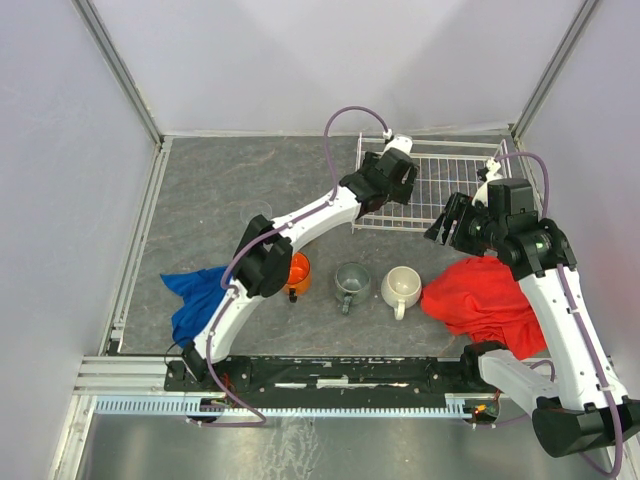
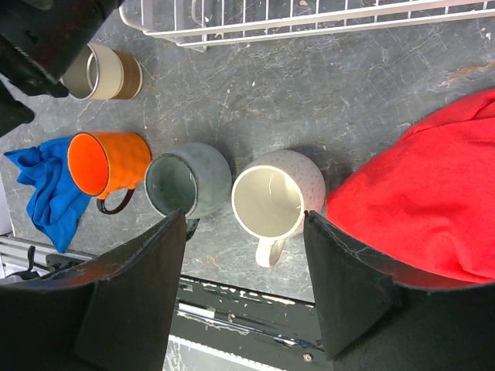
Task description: Load the cups into the dish rack
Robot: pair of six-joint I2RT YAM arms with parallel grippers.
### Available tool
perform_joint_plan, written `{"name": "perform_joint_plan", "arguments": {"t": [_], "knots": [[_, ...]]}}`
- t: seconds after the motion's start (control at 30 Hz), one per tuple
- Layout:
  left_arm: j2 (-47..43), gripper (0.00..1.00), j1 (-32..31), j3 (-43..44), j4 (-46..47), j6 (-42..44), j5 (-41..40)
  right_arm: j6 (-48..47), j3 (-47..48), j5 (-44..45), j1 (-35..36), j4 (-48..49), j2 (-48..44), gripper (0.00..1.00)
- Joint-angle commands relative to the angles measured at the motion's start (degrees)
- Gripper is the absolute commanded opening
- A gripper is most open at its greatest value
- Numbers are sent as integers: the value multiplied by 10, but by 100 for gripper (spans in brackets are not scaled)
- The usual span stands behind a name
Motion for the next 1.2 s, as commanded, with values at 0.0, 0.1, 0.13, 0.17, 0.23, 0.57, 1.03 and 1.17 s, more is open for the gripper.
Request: {"name": "perform_joint_plan", "arguments": {"t": [0.0, 0.1, 0.13, 0.17, 0.23, 0.57, 1.03, 1.17], "knots": [[-63, 94, 1, 5, 13, 16, -11, -13, 1, -6, -3, 19, -7, 70], [-74, 100, 0, 16, 9, 19, -11, -16, -1, -8, -3, 23, -2, 70], [-76, 99, 0, 24, 4, 20, -11, -18, -1, -9, -3, 25, 2, 70], [-80, 99, 0, 30, -2, 19, -11, -21, -1, -11, -3, 28, 6, 70], [-89, 99, 0, 42, -19, 17, -14, -28, 3, -14, -4, 39, 18, 70], [-169, 99, 25, 112, -161, -44, -39, -73, 39, -14, -2, 107, 139, 63], [-369, 99, 104, 16, -276, -117, -19, -44, 158, 27, 27, 209, 380, 3], [-406, 99, 116, -1, -290, -119, -23, -44, 196, 25, 27, 206, 433, 3]]}}
